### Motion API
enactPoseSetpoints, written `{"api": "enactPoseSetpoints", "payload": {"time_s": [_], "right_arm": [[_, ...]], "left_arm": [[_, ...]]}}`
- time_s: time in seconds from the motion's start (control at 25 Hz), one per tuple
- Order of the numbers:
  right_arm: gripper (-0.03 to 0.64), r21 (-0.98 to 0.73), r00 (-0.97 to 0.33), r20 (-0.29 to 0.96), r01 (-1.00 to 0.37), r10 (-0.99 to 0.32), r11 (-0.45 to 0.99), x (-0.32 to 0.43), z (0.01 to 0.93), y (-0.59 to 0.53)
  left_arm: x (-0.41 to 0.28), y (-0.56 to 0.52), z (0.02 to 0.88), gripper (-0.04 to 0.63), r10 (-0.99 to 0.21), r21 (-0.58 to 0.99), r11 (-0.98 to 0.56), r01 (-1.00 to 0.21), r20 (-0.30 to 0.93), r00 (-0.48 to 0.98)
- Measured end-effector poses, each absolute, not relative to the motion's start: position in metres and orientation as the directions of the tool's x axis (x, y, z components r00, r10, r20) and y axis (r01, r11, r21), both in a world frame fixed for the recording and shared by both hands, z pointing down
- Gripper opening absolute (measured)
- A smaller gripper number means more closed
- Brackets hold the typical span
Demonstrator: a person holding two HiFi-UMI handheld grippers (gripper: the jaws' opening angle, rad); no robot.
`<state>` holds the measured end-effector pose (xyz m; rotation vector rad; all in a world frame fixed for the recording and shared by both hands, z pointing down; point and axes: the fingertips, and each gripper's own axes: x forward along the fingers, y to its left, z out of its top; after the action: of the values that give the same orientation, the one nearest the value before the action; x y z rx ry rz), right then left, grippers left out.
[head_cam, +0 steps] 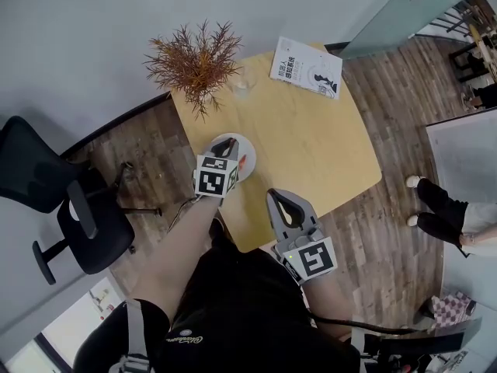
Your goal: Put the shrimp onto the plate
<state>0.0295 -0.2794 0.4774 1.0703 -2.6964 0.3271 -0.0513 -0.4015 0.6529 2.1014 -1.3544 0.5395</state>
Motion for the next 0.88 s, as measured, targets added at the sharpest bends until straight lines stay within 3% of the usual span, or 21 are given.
{"api": "enactPoseSetpoints", "payload": {"time_s": [0.44, 0.88], "right_arm": [[0.003, -0.13, -0.699, 0.297, -0.704, -0.65, 0.698, 0.03, 0.483, -0.279], [0.003, -0.14, -0.688, 0.304, -0.717, -0.659, 0.683, 0.033, 0.489, -0.276]], "left_arm": [[-0.054, -0.407, 0.668, 0.031, -0.647, 0.388, -0.257, -0.885, 0.612, 0.456], [-0.055, -0.409, 0.674, 0.034, -0.629, 0.394, -0.25, -0.884, 0.628, 0.458]]}}
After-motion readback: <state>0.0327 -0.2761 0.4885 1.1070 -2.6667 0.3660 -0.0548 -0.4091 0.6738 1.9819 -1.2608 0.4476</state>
